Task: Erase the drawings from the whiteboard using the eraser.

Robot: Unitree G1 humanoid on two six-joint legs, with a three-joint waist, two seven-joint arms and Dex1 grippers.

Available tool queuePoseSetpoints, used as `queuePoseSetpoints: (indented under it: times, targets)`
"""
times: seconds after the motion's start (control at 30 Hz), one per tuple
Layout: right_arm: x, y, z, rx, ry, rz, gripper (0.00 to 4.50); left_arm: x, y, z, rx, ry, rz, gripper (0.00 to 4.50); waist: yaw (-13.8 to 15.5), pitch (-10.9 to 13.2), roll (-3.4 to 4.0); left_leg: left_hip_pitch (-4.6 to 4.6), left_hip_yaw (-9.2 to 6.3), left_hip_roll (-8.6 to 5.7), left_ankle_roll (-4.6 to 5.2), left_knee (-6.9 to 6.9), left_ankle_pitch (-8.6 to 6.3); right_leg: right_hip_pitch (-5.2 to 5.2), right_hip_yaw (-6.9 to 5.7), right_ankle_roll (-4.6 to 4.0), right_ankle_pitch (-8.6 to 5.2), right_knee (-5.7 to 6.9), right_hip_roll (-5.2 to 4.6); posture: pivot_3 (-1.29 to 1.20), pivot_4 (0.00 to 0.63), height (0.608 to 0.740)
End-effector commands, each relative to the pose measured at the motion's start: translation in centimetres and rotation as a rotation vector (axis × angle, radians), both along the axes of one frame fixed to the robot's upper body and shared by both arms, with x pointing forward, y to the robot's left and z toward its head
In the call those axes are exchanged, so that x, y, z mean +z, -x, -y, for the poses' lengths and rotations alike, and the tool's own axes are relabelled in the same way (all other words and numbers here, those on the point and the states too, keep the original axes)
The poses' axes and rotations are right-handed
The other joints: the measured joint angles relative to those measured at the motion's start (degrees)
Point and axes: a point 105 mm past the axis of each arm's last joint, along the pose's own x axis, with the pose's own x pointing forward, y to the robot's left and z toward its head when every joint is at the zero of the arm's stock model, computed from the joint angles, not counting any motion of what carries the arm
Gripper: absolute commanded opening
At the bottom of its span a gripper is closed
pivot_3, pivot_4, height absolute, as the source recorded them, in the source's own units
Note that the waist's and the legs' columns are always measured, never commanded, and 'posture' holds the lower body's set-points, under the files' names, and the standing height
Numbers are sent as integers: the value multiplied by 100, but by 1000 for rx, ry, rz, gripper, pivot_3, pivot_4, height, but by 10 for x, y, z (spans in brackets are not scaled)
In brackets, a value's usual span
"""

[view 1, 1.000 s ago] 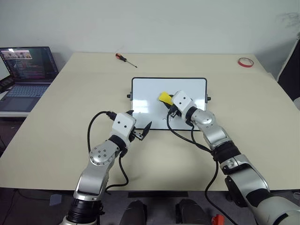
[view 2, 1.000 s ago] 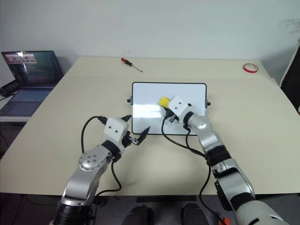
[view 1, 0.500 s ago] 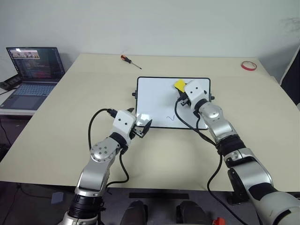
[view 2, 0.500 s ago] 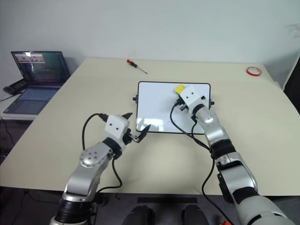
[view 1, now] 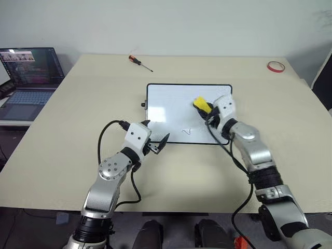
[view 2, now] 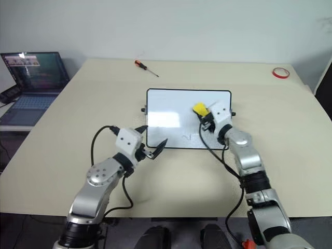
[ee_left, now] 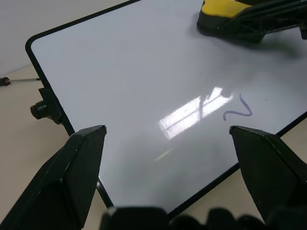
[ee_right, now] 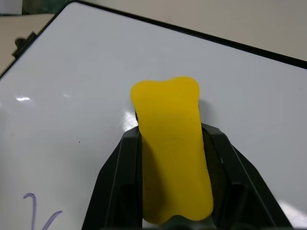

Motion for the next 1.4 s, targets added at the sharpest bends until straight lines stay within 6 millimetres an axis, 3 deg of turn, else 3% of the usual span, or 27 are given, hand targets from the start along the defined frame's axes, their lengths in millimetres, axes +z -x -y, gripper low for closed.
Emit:
queuePoseSetpoints:
  times: [0.03, 0.17, 0.37, 0.53, 0.77, 0.97, 1.17, 1.4]
  targets:
    - [19, 29, 15, 47, -65, -20, 1291, 5, 13, -2, -39, -11, 32, 4500, 11, 0, 0, -19, 0, 0, -1, -4, -1, -18, 0, 1, -2, -4, -2, 0, 150, 740]
    - [9, 66, 33, 76, -27, -62, 1291, -1, 19, -13, -27, 3, 12, 4500, 29, 7, 4, -52, -7, -1, -3, -4, -9, -37, -11, 1, -8, -23, -7, 0, 150, 740]
    - [-35, 107, 57, 149, 169, -100, 1291, -23, 32, -14, -45, 26, -45, 4500, 22, 15, 0, -36, -3, -6, -2, 0, -9, -20, -10, 3, -9, -22, -7, 0, 150, 740]
    - [-52, 113, 70, 139, 210, -112, 1291, -26, 33, -13, -45, 36, -49, 4500, -15, 40, -13, 4, 12, -4, -2, 0, -9, 5, 4, 3, -10, -3, 1, 0, 150, 740]
    - [-36, 96, 66, 139, 214, -26, 1291, -23, 31, -8, -47, 46, -38, 4500, -8, 51, -23, 11, 16, -4, -3, 2, -8, 9, 8, 3, -9, 0, 8, 0, 150, 740]
    - [-17, 65, 37, 149, 227, 97, 1291, -21, 26, -9, -37, 40, -31, 4500, -5, 54, -25, 12, 16, -1, -4, 2, -8, 6, 8, 2, -8, 3, 8, 0, 150, 740]
    - [-25, 24, 2, 132, 277, 164, 1291, -22, 29, -9, -10, 47, -34, 4500, -15, 56, -29, 10, 21, -2, -4, 4, -8, 4, 6, 2, -8, 3, 5, 0, 150, 740]
    - [-43, 5, -17, 128, 323, 164, 1291, -17, 33, -6, 1, 47, -25, 4500, -10, 55, -30, 15, 20, 0, -5, 12, -7, 8, 8, 1, -7, 10, 3, 0, 150, 740]
